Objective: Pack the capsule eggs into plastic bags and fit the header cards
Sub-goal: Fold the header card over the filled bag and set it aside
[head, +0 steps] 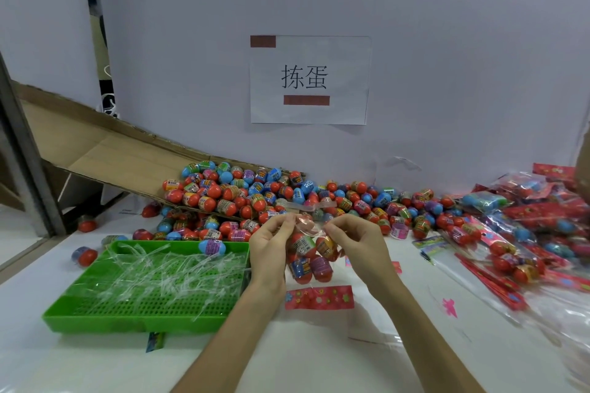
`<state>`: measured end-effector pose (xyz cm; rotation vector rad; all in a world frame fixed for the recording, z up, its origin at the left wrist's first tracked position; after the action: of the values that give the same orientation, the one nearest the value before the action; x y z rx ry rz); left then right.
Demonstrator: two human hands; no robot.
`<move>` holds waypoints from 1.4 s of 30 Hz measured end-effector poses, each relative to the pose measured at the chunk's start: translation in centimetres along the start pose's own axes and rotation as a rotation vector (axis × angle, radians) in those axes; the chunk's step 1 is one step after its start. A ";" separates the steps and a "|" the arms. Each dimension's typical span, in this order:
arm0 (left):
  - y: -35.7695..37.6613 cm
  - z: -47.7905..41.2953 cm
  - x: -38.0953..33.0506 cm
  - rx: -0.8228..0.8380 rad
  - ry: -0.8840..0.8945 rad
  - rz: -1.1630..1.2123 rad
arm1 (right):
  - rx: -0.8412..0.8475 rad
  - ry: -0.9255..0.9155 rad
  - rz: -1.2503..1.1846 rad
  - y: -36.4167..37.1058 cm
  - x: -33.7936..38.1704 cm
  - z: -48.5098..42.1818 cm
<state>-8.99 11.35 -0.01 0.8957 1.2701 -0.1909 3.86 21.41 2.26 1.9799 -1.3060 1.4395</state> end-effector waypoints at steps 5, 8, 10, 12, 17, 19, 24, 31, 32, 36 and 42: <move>0.2 -0.1 -0.2 0.044 0.004 0.004 | -0.022 0.068 -0.061 0.4 -0.2 0.2; -0.1 -0.1 -0.3 0.031 -0.004 0.015 | -0.028 0.075 -0.095 0.7 0.0 0.3; -0.2 -0.2 -0.2 0.032 -0.048 0.068 | -0.092 0.064 -0.075 0.6 0.0 0.4; -0.4 -0.3 -0.2 0.020 -0.079 0.091 | -0.144 0.065 -0.069 0.6 -0.1 0.4; -0.5 -0.6 0.0 0.018 -0.089 0.044 | -0.206 0.031 -0.020 0.5 -0.3 0.5; -0.4 -0.6 0.2 0.051 -0.112 0.001 | -0.235 -0.013 0.038 0.2 -0.3 0.5; -0.3 -0.4 0.4 0.024 -0.070 -0.072 | -0.357 -0.145 0.238 -0.6 0.0 0.7; 0.6 0.3 0.0 0.108 0.212 -0.356 | -0.216 -0.642 0.434 1.4 2.4 1.9; 0.8 0.6 -0.1 0.127 0.248 -0.395 | -0.198 -0.632 0.422 1.6 2.3 1.9; 1.5 1.4 -0.1 0.183 0.383 -0.552 | -0.225 -0.599 0.388 1.3 2.1 1.7; 1.6 1.8 -0.1 0.189 0.439 -0.636 | -0.187 -0.594 0.378 1.1 1.9 1.6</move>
<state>-6.75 11.21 0.85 0.6828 1.9525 -0.6509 3.90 18.84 3.09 2.1960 -2.0717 0.8273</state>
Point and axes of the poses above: each hand's wrist, its own z-axis away from the middle knuckle, its own y-axis out of the palm, x = y × z, the point moved 4 cm from there along -z, towards the middle knuckle, and after that the axes turned 5 degrees about -y, right-handed, at the moved point
